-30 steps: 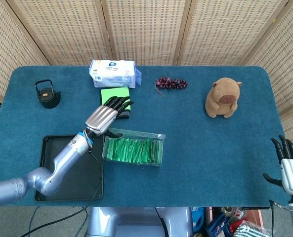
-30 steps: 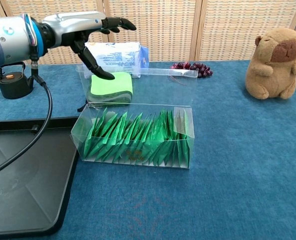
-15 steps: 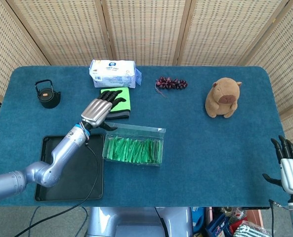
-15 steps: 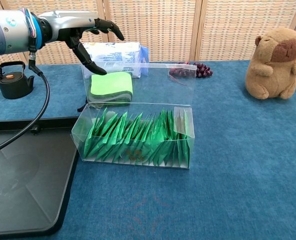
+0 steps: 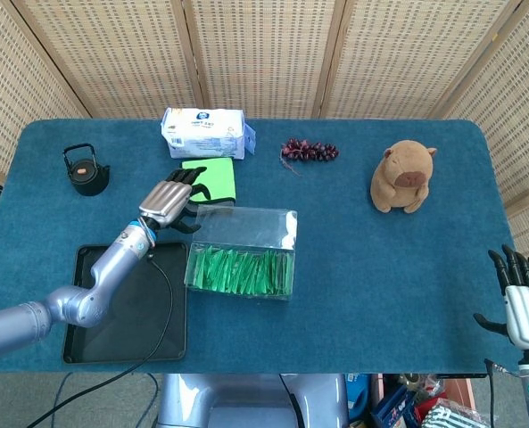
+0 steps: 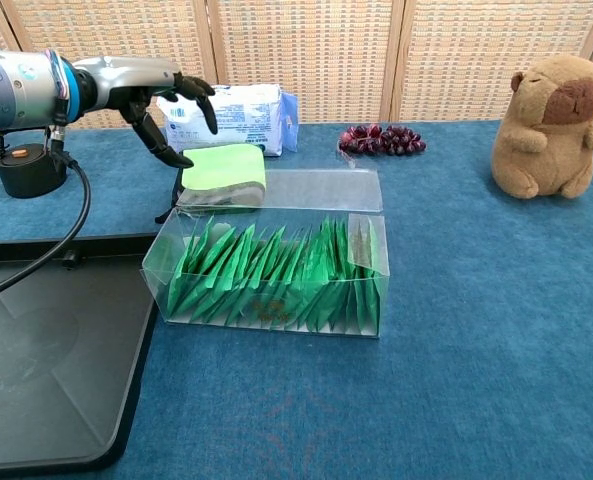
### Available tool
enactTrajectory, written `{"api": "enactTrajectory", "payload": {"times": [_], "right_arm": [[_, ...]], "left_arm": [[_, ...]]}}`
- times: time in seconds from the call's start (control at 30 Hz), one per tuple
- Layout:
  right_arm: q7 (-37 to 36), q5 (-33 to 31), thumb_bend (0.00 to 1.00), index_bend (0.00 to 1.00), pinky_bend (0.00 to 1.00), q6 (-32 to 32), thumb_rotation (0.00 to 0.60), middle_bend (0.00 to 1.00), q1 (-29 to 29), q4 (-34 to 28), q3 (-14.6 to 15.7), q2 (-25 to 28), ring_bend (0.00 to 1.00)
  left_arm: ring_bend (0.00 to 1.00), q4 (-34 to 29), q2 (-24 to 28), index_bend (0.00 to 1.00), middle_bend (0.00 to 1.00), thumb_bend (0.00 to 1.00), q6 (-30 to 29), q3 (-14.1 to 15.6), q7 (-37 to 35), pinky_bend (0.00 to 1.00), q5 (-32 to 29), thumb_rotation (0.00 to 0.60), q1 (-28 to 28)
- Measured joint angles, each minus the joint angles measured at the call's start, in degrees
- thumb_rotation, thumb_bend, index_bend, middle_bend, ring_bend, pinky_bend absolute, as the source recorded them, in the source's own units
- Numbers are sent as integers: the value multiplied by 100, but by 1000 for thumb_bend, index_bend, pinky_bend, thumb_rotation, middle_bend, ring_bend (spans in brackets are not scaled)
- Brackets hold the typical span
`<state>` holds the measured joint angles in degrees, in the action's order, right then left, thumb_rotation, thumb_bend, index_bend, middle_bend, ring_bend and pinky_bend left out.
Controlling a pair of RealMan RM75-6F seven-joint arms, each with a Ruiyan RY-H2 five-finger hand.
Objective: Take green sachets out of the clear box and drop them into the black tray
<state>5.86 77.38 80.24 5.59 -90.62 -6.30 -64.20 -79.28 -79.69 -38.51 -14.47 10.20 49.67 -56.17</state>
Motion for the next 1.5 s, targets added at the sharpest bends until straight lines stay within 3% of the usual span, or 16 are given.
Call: {"api": "enactTrajectory", "payload": {"times": [0.33, 0.7, 0.87, 1.5], "right_arm": [[12, -10, 0, 0, 0, -12, 600, 0, 5, -2, 8, -7, 0], [-18, -7, 0, 0, 0, -27, 600, 0, 11, -14, 16, 6, 0], [-58, -13, 0, 0, 0, -18, 600, 0, 2, -18, 11, 26, 0], [-148, -40, 0, 0, 0, -56, 600, 0, 4, 4, 11, 60, 0]], "left_arm": [[0, -51, 47, 339, 0, 272, -108, 65, -293, 0, 382, 600, 106], [0, -670, 138, 339, 0, 276, -394, 390, -695, 0, 2045, 600, 295], [0, -741, -91, 339, 0, 286, -527, 604, -738, 0, 2696, 600, 278], [0, -63, -1043, 339, 0, 294, -566, 634, -215, 0, 2932, 600, -100]]}}
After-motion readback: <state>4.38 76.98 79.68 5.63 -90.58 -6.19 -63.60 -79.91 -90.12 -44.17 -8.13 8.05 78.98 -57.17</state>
